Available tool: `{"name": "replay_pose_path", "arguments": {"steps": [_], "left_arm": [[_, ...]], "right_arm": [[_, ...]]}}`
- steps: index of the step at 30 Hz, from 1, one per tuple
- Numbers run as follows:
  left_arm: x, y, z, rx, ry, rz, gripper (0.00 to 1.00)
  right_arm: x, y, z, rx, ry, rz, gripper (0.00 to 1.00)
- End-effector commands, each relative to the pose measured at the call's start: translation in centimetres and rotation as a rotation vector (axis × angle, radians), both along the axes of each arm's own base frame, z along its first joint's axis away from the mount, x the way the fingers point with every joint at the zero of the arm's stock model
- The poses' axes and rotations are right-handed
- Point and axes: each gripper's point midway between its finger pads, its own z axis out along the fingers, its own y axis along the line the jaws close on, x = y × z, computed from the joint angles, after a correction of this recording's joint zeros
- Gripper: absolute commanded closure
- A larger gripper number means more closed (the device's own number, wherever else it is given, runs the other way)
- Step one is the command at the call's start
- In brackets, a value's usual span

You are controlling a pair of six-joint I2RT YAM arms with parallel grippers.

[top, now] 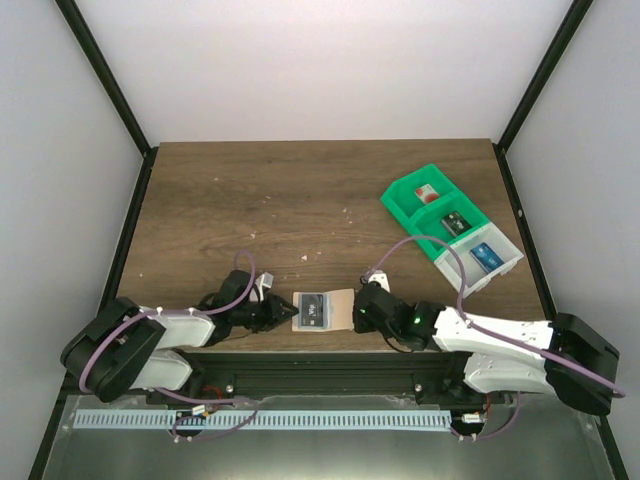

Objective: Take the credit cards out of the card holder

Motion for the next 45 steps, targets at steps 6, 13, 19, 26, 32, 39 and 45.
{"name": "replay_pose_path", "arguments": {"steps": [6,13,19,26,32,39,45], "left_arm": [[0.5,0.0,0.1,0.018,-0.017,0.012,0.78],[0.5,0.0,0.4,0.013,-0.022,0.01,0.79],[0.4,0.0,0.3,0.009,-0.017,0.013,0.79],[0.6,-0.1,0.5,0.017,-0.021,0.008,0.79],[0.8,0.1,0.7,0.038,-0.027,0.01,0.79],[1.2,0.3,1.5,0.05,-0.051,0.026,0.78],[1.5,0.6,2.4,0.051,-0.073,0.048,0.76]], "right_arm": [[0.9,0.0,3.2,-0.023,-0.015,-0.038,0.59],[0.0,4.0,6.9,0.147,0.001,0.104,0.59],[-0.9,7.7,7.8,0.279,0.017,0.229,0.65],[-0.8,9.3,4.5,0.204,0.089,0.27,0.66],[0.0,7.3,1.4,0.073,0.084,0.219,0.71],[-0.4,6.0,-1.1,0.085,0.11,0.221,0.8],[-1.2,5.1,-3.4,0.088,0.152,0.209,0.82]]}}
